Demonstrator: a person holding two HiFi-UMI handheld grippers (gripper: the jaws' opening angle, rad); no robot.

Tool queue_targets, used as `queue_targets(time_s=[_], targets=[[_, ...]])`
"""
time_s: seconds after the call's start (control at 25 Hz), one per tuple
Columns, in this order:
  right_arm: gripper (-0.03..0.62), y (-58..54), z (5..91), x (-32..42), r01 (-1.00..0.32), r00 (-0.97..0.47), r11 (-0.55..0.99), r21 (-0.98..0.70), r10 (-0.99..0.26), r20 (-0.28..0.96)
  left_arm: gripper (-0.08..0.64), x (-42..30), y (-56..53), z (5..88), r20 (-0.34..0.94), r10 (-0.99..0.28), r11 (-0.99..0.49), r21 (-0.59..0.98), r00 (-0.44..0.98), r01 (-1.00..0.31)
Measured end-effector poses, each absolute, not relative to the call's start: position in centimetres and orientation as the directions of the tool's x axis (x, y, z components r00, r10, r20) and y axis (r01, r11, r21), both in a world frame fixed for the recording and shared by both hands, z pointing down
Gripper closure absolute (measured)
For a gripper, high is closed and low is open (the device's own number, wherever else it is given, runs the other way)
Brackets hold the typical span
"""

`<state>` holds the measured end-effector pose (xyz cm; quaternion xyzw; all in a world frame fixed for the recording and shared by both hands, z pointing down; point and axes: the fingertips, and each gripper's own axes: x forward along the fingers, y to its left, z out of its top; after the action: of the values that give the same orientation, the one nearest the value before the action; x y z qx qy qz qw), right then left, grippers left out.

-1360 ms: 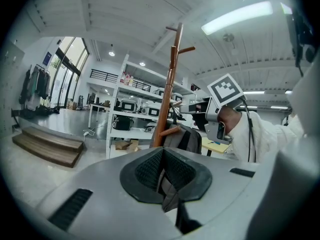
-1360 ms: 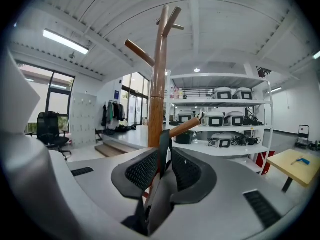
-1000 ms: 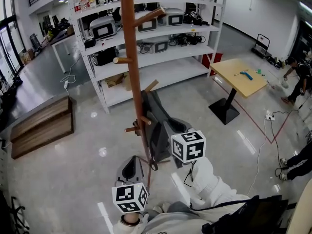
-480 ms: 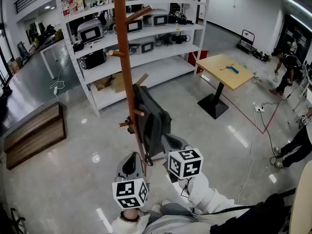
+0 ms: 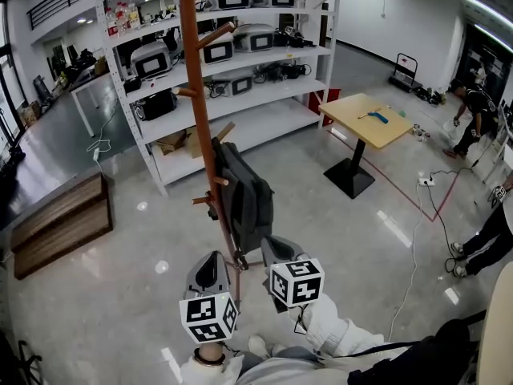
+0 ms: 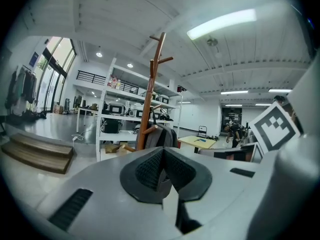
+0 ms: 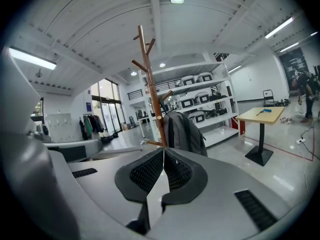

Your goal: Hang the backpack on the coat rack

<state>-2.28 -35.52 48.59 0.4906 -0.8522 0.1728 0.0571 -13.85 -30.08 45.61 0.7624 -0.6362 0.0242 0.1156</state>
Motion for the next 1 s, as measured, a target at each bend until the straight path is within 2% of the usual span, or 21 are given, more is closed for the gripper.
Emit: queue_targets(time_s=[0.24,1.0], targets=[[0.578,-32.6,49.3,-1.3,-0.848,-0.528,0.479,-0.228,-0.799,0.287,0.560,-12.3,-27.8,45.9,0.210,-0.966,-0.125,0.133,0.151,-0.983],[0.581,-30.6,48.8,-3.2,-0.829,-0.559,0.523,-0.197,-0.778,0.286,0.560,-11.5,-27.1,46.5,0.215,-0.958,-0.159,0.147,0.188,-0.976]])
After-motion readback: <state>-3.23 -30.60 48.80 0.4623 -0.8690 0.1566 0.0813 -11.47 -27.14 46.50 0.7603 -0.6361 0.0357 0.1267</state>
